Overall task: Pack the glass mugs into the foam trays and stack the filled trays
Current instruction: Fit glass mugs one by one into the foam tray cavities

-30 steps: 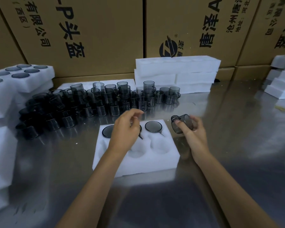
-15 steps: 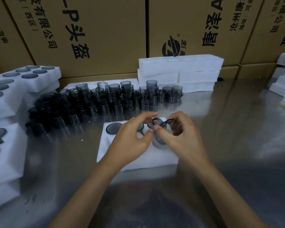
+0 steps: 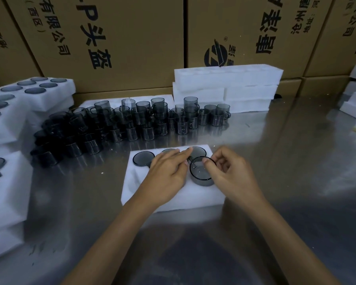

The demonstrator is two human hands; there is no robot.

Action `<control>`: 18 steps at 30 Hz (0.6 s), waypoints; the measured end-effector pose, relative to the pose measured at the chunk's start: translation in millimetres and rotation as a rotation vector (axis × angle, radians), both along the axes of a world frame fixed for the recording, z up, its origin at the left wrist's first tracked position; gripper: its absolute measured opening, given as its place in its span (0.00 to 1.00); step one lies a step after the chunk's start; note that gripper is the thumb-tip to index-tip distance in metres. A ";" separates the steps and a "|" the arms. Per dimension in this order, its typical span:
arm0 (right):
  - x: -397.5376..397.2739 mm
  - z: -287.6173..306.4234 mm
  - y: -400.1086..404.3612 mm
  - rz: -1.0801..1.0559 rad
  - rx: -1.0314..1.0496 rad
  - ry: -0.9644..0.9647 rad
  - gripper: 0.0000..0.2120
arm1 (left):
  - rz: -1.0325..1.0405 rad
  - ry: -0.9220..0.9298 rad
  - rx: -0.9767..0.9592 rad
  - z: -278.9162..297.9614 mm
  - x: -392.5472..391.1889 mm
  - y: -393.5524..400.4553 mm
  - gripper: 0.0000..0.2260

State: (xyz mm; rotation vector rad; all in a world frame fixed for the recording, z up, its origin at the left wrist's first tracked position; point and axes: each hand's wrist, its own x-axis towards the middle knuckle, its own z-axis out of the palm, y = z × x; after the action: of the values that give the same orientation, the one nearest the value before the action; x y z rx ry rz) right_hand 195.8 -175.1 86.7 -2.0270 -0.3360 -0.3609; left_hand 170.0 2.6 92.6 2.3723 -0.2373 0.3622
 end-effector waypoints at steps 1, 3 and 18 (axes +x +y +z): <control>-0.5 0.2 0.0 0.010 0.003 -0.013 0.12 | 0.001 -0.007 -0.054 1.2 -0.4 0.6 0.19; -0.5 0.8 -1.0 0.025 0.011 -0.027 0.13 | -0.004 -0.044 -0.155 4.3 -4.4 1.3 0.18; 9.3 -10.4 -7.3 0.136 0.278 0.327 0.13 | -0.005 -0.037 -0.041 2.0 -15.5 -3.0 0.13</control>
State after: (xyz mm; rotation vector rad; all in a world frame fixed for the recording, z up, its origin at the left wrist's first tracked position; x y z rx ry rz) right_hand 205.1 -182.4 76.3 -1.7426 -0.2050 0.0122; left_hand 154.5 -0.4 94.5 2.3255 -0.2508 0.4051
